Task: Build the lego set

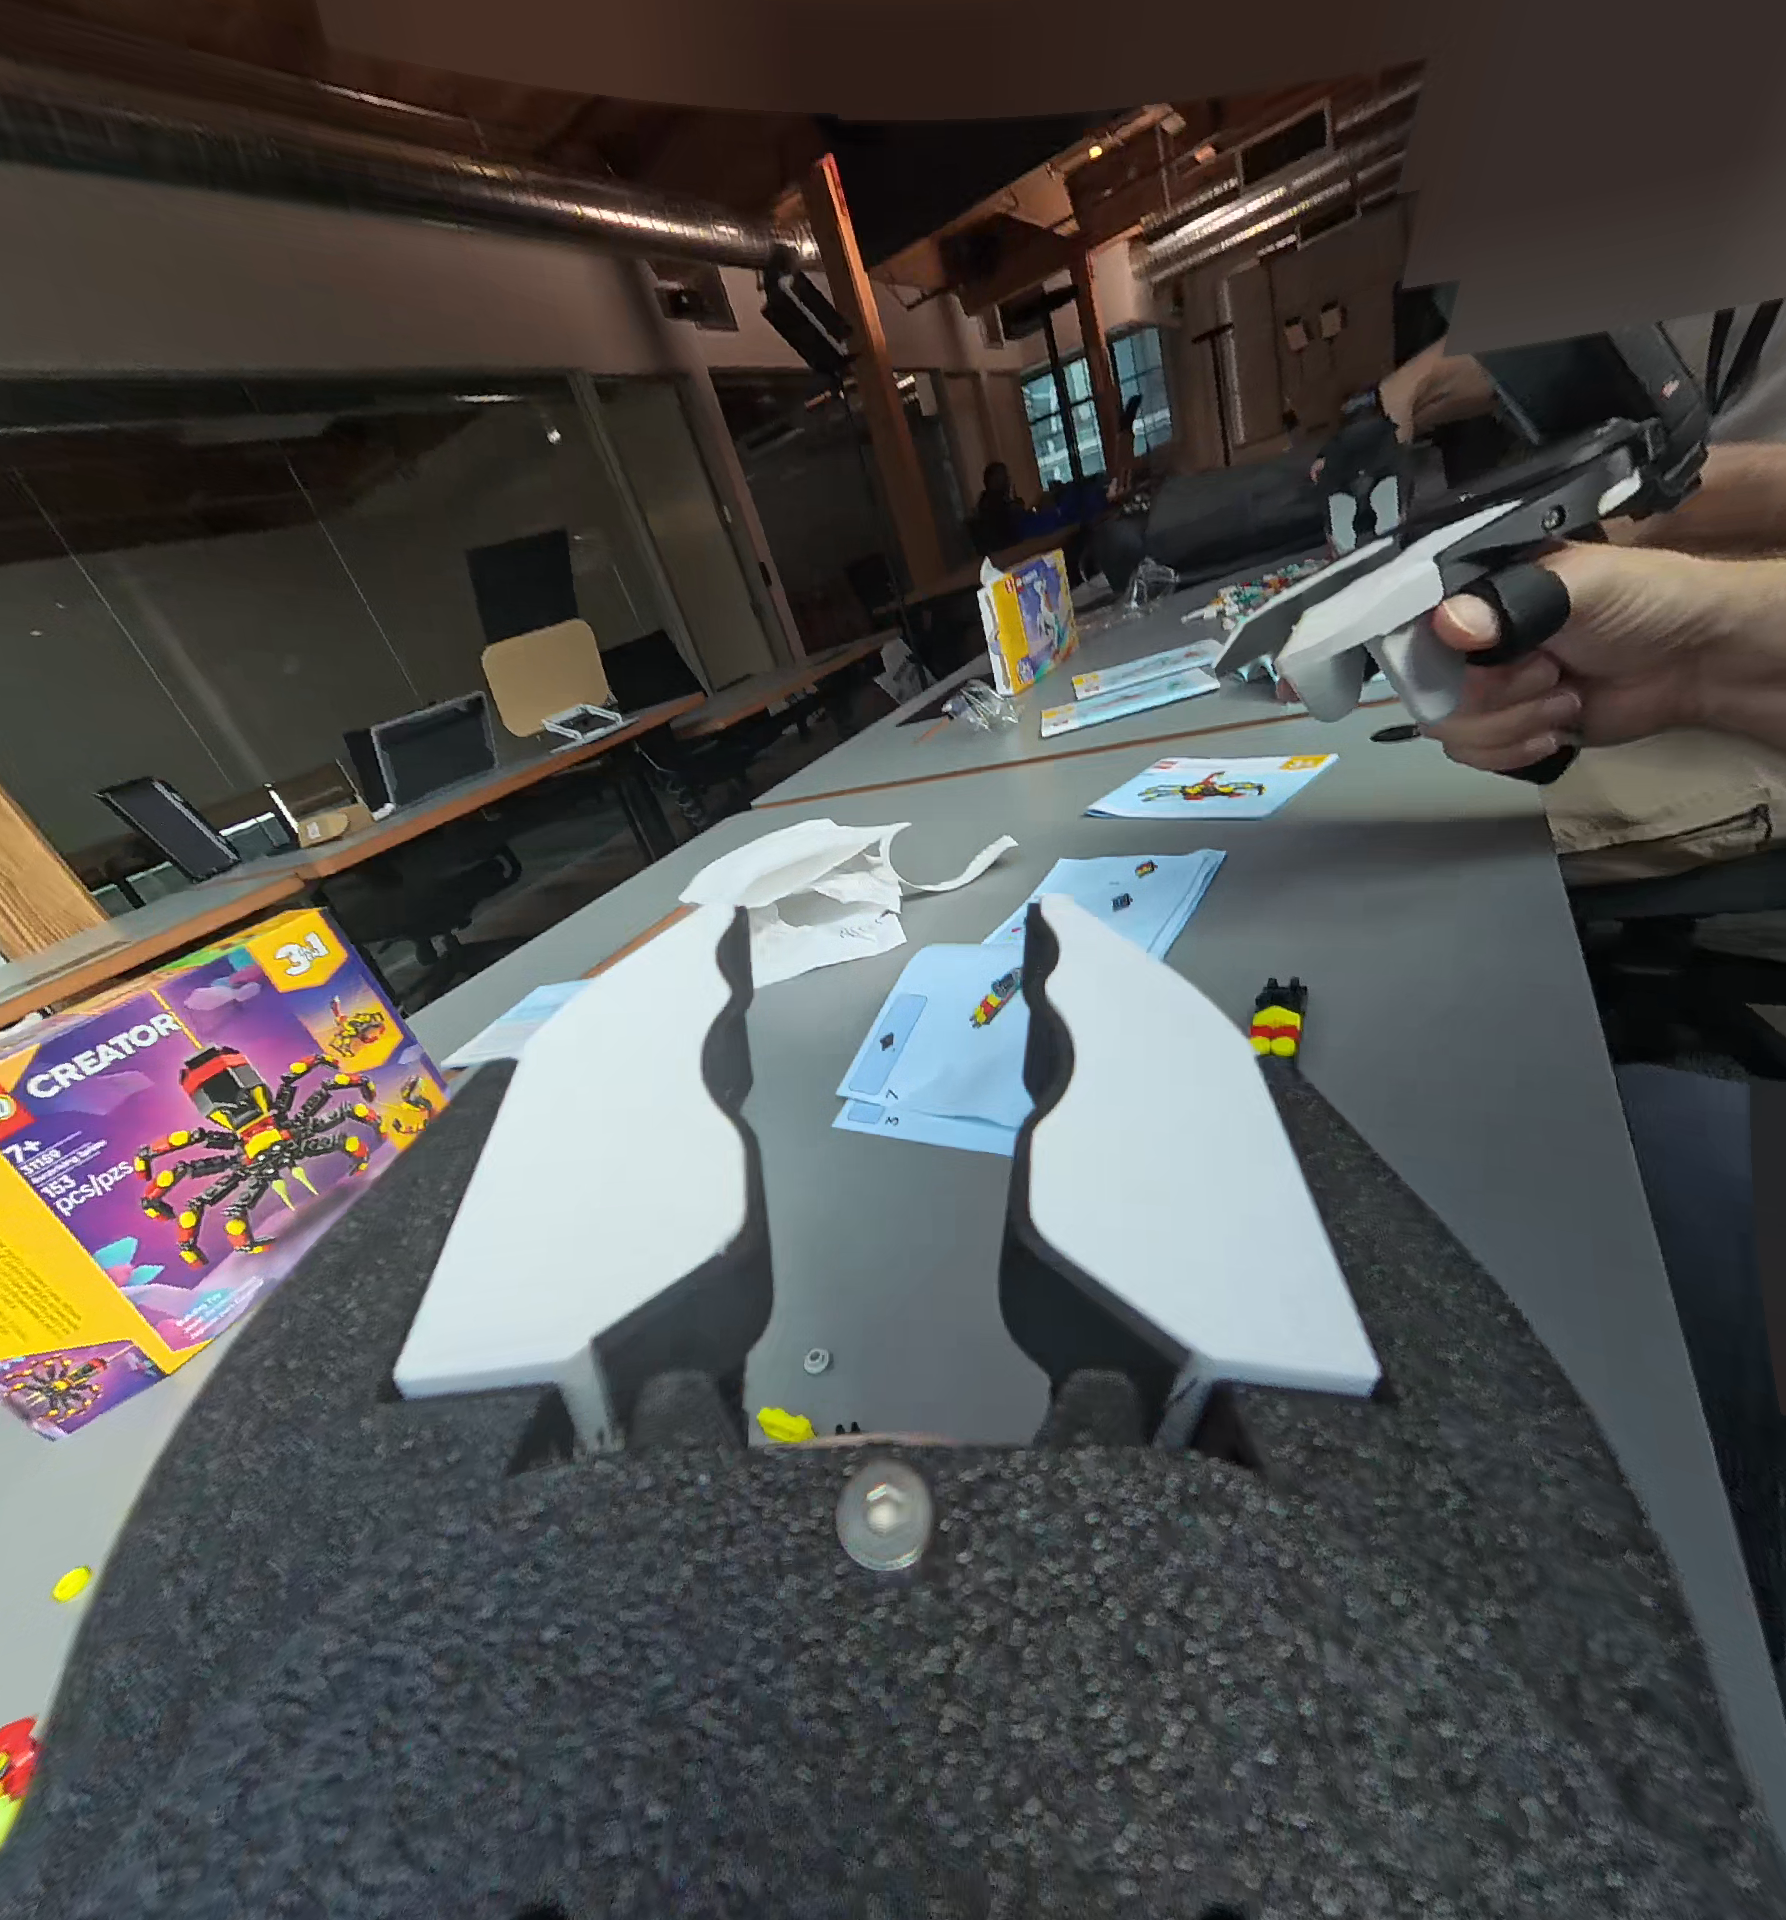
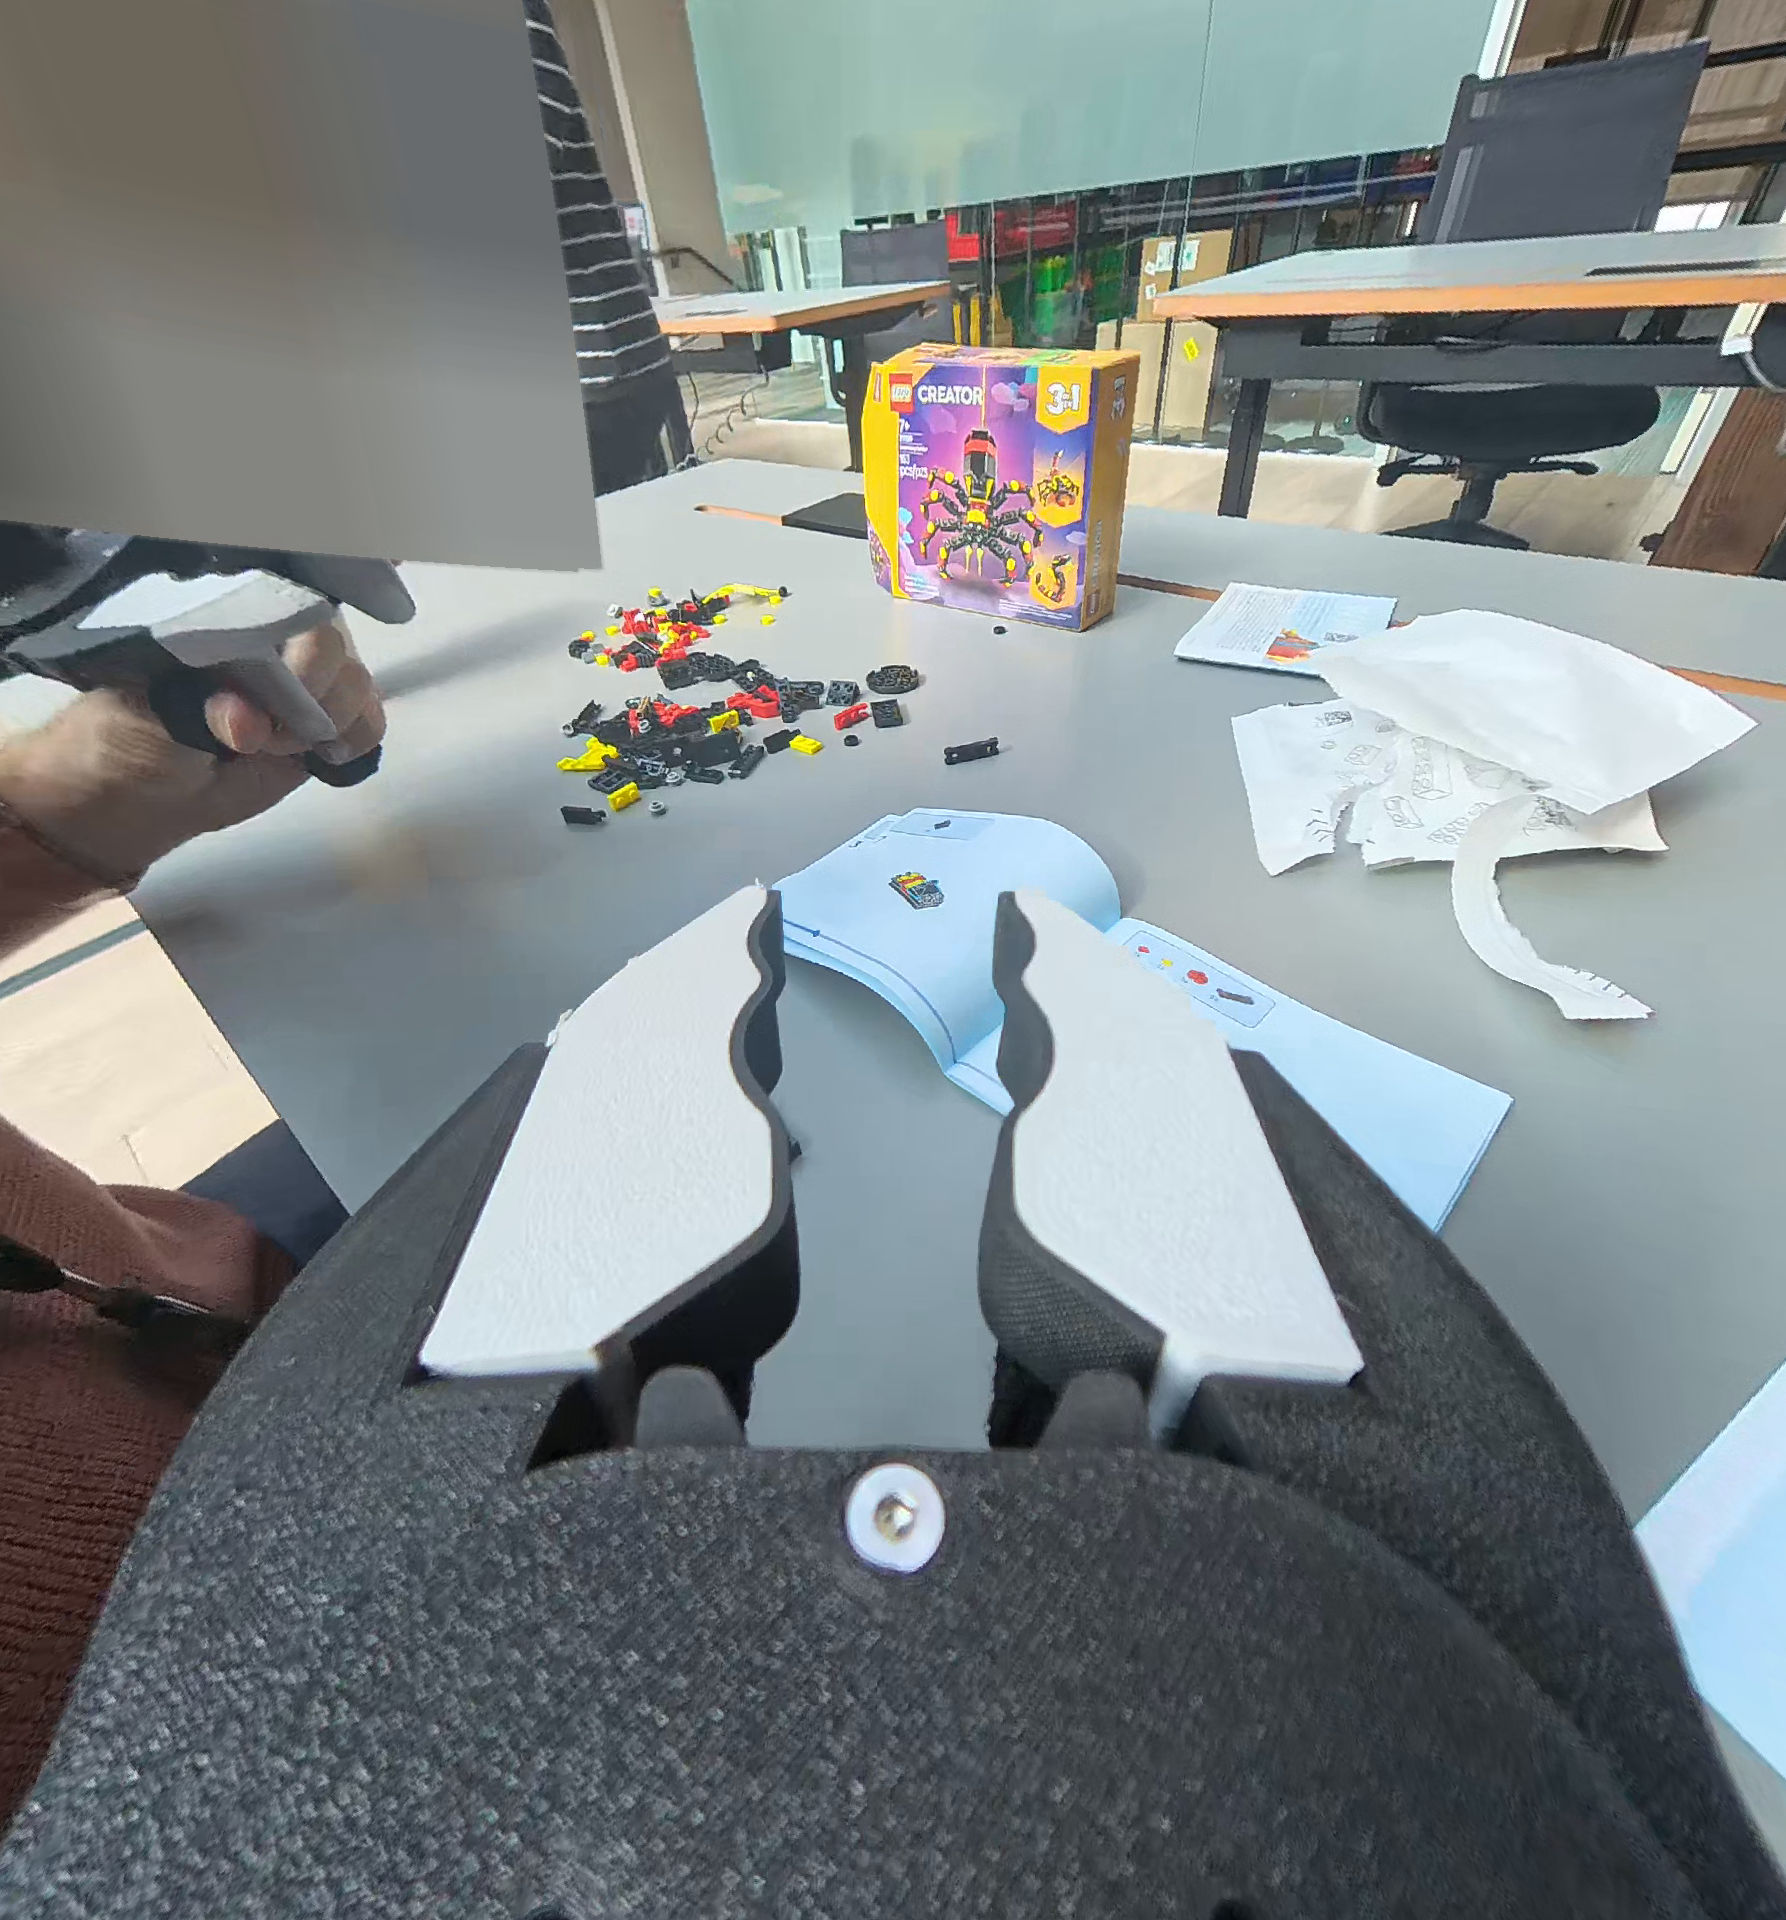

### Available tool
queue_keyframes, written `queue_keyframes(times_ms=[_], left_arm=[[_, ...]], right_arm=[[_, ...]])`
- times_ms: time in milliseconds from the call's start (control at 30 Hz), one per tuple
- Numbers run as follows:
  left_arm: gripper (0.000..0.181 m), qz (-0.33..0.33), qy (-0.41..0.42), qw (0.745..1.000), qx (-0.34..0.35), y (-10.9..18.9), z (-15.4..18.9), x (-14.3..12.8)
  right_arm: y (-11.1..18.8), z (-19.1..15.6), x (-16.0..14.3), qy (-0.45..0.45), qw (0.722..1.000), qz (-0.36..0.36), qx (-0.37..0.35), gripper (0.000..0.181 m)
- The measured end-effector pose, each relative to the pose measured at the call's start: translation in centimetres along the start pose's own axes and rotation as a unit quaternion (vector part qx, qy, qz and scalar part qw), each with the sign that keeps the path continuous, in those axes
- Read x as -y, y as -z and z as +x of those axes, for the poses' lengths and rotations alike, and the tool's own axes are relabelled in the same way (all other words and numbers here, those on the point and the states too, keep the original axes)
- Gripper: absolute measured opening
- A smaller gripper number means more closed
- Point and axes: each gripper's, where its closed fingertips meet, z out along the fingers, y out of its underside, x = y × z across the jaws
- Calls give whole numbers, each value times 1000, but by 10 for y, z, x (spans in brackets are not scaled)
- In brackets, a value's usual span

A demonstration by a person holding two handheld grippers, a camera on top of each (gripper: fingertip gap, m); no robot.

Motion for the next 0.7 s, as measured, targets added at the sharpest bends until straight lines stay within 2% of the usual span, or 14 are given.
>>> queue_keyframes(times_ms=[100,167,200,267,367,467,533,633,700], left_arm=[[85,76,30,996,27,8,-10,28],[121,95,45,994,19,5,-9,39],[131,101,43,994,13,3,-6,44],[137,124,22,992,11,4,-1,55],[129,144,12,989,12,8,-1,66],[99,156,10,987,26,22,-8,68],[84,119,31,992,13,27,-10,55],[69,67,67,995,-15,35,-6,36],[71,51,82,995,-14,39,-5,28]], right_arm=[[5,-7,12,12,999,36,-10,38],[7,-16,15,10,999,47,-1,38],[8,-20,15,14,999,48,0,39],[9,-26,13,23,999,47,-10,40],[13,-31,14,36,997,61,-23,41],[16,-36,22,52,994,92,-36,40],[13,-37,22,59,993,89,-44,37],[1,-38,1,52,998,0,-30,16],[-12,-47,-16,51,997,-62,8,8]])
